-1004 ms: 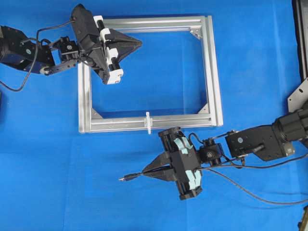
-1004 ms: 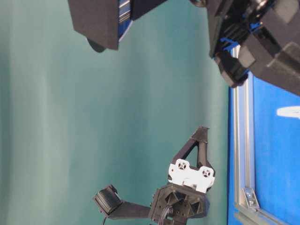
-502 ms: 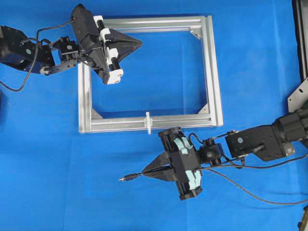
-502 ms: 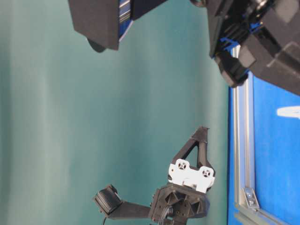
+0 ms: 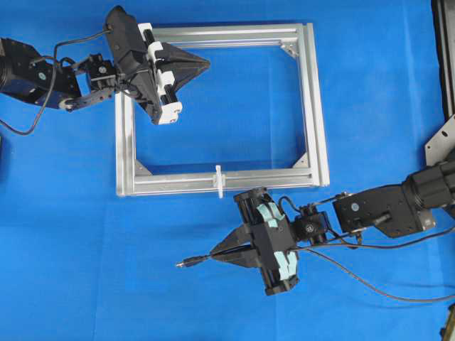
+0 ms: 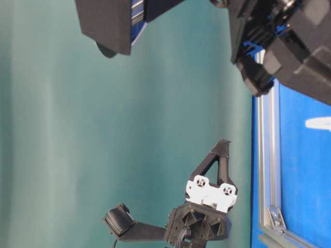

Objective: Insert the wire through the string loop located in the center.
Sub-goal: 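Lift the cable and carry the plug toward the white zip-tie loop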

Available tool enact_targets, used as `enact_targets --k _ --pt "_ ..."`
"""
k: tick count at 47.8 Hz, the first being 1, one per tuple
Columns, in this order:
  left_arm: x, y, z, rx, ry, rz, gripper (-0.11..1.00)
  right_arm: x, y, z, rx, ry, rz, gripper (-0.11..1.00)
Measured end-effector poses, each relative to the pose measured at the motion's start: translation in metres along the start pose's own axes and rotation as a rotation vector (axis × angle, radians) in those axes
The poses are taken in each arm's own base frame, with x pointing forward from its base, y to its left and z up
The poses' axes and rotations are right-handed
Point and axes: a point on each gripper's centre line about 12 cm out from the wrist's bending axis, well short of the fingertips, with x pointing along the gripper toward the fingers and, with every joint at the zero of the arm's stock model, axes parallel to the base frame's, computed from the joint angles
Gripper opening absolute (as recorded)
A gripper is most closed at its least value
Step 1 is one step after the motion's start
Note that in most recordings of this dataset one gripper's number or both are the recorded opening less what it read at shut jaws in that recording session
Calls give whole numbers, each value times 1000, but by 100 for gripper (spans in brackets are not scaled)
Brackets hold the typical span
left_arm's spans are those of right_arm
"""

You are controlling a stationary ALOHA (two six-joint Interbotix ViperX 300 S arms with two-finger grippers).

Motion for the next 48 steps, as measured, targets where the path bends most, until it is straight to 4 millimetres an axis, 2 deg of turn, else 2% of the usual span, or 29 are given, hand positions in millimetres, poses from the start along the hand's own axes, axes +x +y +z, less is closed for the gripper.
enact_targets --k 22,29,36,48 --pt "0 0 0 0 0 0 0 0 0 0 0 2 0 -2" --pt "0 0 1 -2 -2 0 0 -4 -2 -8 0 21 -4 -2" --pt "0 0 0 0 0 0 0 -21 -2 -17 1 41 -6 -2" --pt "0 0 0 0 0 0 0 -64 -5 -35 5 75 -11 -2"
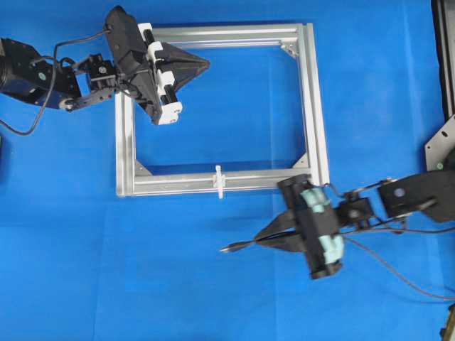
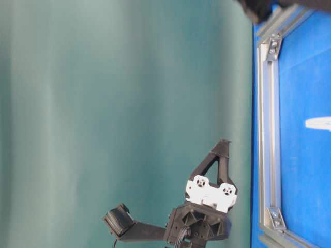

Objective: Insert the wire through the string loop located in the center.
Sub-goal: 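Lift the cable and carry the plug toward the white zip-tie loop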

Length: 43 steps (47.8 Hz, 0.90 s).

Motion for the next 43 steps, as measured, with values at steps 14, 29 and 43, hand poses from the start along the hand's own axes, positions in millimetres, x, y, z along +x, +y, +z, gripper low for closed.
enact_targets --k 14,29,43 --pt "0 0 1 -2 -2 0 0 -28 -2 -13 2 -6 -2 -2" --pt "0 0 0 0 0 -1 0 -28 -19 -10 24 -19 -48 -2" --pt "0 0 -1 -1 2 0 0 -31 -54 -7 64 -35 -150 -2"
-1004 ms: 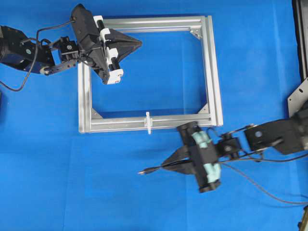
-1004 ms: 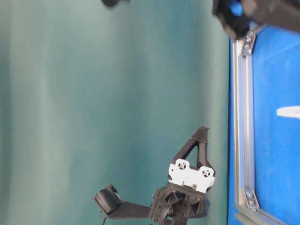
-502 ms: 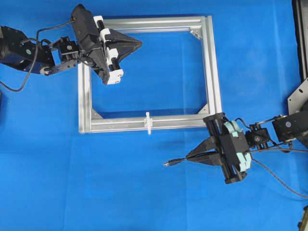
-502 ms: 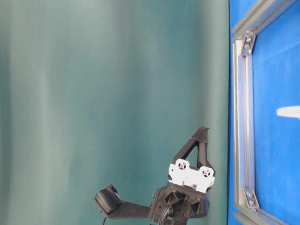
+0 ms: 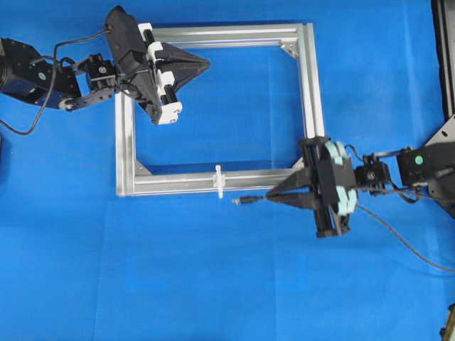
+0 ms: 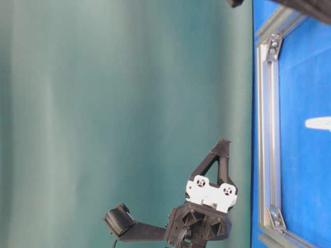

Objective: Insert the wire through the string loop located in the center.
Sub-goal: 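Lift the cable and carry the plug toward the white zip-tie loop, then push the USB plug leftward through the white zip-tie loop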

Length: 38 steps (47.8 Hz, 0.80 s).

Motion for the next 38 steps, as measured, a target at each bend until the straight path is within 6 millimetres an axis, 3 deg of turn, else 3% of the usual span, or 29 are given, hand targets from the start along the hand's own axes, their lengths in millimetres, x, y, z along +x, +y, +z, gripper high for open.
enact_targets --k 13,38 --pt "0 0 1 -2 -2 -1 0 -1 -21 3 21 -19 -59 -2" --pt "0 0 1 -4 -2 -1 0 -1 -21 3 21 -19 -61 -2"
